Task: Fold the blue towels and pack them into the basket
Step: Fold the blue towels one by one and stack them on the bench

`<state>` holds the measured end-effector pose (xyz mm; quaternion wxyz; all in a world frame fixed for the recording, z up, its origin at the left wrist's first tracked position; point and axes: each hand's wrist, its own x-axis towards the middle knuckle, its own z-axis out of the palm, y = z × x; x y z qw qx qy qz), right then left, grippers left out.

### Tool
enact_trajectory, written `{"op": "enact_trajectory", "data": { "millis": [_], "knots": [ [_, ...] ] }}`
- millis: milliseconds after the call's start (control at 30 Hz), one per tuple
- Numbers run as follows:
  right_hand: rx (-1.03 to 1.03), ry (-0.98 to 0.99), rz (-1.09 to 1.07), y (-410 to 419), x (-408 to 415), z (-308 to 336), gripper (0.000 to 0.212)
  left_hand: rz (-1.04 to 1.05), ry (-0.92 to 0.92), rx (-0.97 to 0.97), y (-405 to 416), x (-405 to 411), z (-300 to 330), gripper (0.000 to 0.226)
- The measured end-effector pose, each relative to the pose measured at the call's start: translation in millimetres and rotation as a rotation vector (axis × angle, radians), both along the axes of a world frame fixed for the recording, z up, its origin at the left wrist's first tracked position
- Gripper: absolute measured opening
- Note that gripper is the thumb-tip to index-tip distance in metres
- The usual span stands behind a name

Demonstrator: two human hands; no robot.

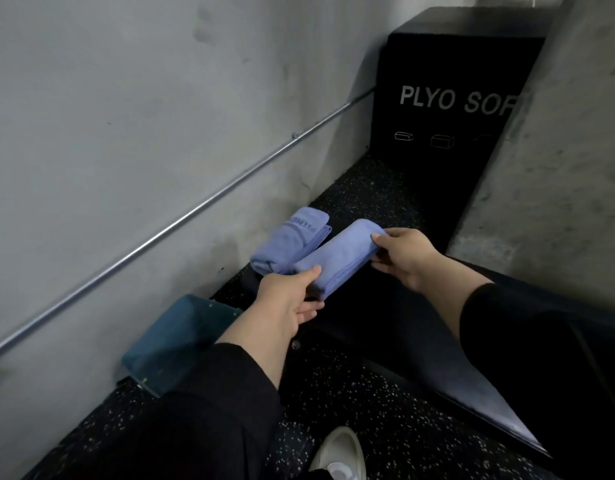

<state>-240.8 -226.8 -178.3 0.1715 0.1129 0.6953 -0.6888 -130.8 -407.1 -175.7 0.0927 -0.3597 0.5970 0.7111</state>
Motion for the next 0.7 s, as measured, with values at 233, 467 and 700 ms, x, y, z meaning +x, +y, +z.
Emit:
{"op": "enact_trajectory", "data": {
  "millis": [233, 467, 700],
  "knots": [
    [0.119, 0.058, -0.003, -28, -31, -12, 0.029, 0.060, -0.022, -0.089, -4, -5, -15, 0.033],
    [0.318, 0.121, 0.039, -43, -34, -23, 0.027, 0.131, -0.049, -0.172, -15, -5, -24, 0.031],
    [0.574, 0.344, 0.002, -29, -29, -10, 0.042, 0.172, 0.089, -0.547, -13, -3, -3, 0.037]
  ]
}}
